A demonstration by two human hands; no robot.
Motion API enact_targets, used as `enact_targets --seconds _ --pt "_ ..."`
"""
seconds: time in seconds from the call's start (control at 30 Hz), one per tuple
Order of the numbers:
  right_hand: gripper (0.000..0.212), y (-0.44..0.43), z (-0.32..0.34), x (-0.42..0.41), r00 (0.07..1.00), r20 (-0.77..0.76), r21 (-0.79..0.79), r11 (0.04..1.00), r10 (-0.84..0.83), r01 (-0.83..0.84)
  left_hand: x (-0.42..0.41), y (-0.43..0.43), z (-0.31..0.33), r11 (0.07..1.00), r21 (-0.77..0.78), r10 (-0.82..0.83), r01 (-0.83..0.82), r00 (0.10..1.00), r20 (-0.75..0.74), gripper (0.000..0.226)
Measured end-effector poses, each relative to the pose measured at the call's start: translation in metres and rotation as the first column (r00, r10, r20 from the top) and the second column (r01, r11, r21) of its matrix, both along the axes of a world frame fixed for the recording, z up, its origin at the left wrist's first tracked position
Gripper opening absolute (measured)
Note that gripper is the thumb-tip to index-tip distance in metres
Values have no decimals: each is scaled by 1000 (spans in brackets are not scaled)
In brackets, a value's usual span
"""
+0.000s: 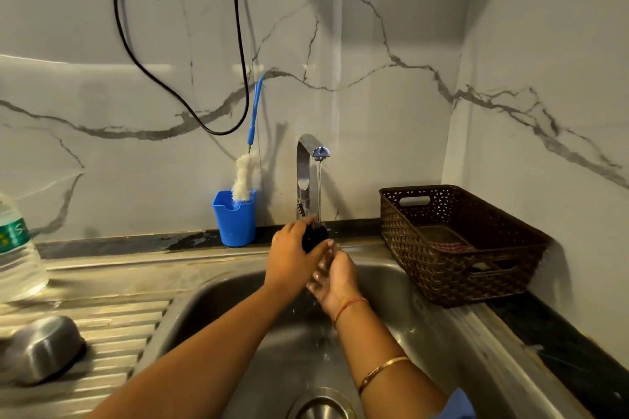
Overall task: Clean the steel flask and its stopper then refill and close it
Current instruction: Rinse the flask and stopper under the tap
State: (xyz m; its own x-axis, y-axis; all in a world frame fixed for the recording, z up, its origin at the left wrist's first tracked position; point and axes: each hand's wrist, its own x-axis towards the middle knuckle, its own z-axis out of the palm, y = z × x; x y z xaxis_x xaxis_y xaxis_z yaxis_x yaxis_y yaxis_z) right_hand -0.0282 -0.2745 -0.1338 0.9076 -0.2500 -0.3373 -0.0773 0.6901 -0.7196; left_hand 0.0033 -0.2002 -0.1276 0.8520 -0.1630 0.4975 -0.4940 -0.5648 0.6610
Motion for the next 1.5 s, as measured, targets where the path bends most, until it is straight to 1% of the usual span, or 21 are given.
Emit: enact_targets --seconds 0.07,0.17,0.23,0.3,0.4,0.43,0.47,0.53,0.6,0.67,0.73,0.77,0.83,0.9,0.93,1.0,1.07,1.13,1.2,1.27,1.5 --pt "33 3 5 0 999 33 -68 997 -38 40 -7 9 5 999 -33 6 -3 997 81 56" --pt "29 2 13 -2 996 35 -183 979 -85 90 -14 26 2 998 48 -33 32 999 10 53" --pt "20 6 16 -7 999 37 -221 975 -29 36 -22 41 -3 991 130 -20 18 1000 14 53" --pt "27 13 17 -13 999 46 -302 953 22 -7 -31 57 -3 995 91 17 -30 990 138 54" --pt "29 22 16 -20 991 106 -486 866 -77 119 -45 75 1 996 32 72 -87 939 336 55" --pt "24 23 16 -22 988 117 -560 815 -102 150 -49 79 4 995 59 62 -86 941 334 55" --pt "23 23 14 -24 988 107 -621 769 -111 154 -54 85 8 992 109 37 -69 962 272 54" --pt "30 15 -2 -15 996 6 -717 694 -85 63 -64 93 18 945 327 25 -24 1000 3 52" --pt "31 8 -19 -12 993 -117 -783 616 -13 -84 -70 102 21 902 432 43 -3 996 -83 53" --pt "30 7 -23 -18 987 -157 -819 553 39 -152 -82 108 23 962 261 49 -77 993 112 54" --pt "30 11 -16 -28 992 -114 -842 525 56 -126 -92 113 28 992 43 92 -117 921 379 53" --pt "31 12 -12 -32 995 -83 -845 526 48 -96 -95 116 32 992 24 102 -122 908 405 53" --pt "31 16 -7 -39 998 -48 -840 539 45 -65 -96 128 35 974 199 69 -110 977 202 51" --pt "28 21 -7 -45 994 -76 -854 509 77 -105 -98 140 27 872 483 138 -82 987 -81 50" --pt "25 23 -8 -47 990 -106 -863 485 97 -140 -99 144 21 870 485 166 -89 979 -117 50" --pt "26 29 -7 -50 985 -120 -873 460 125 -165 -108 150 18 942 292 182 -164 983 -36 55" --pt "28 35 -3 -53 987 -80 -883 450 136 -133 -116 155 23 983 88 143 -163 970 197 57" --pt "25 42 2 -57 990 -7 -898 434 137 -67 -121 160 31 985 91 111 -148 937 331 56" --pt "26 48 6 -61 988 24 -913 405 156 -41 -126 168 38 934 304 154 -186 980 127 55" --pt "23 49 2 -61 982 12 -915 398 187 -64 -127 183 34 813 531 326 -240 942 -74 54" --pt "25 52 -8 -57 970 -52 -920 366 237 -139 -134 284 47 709 584 607 -395 763 -222 50"
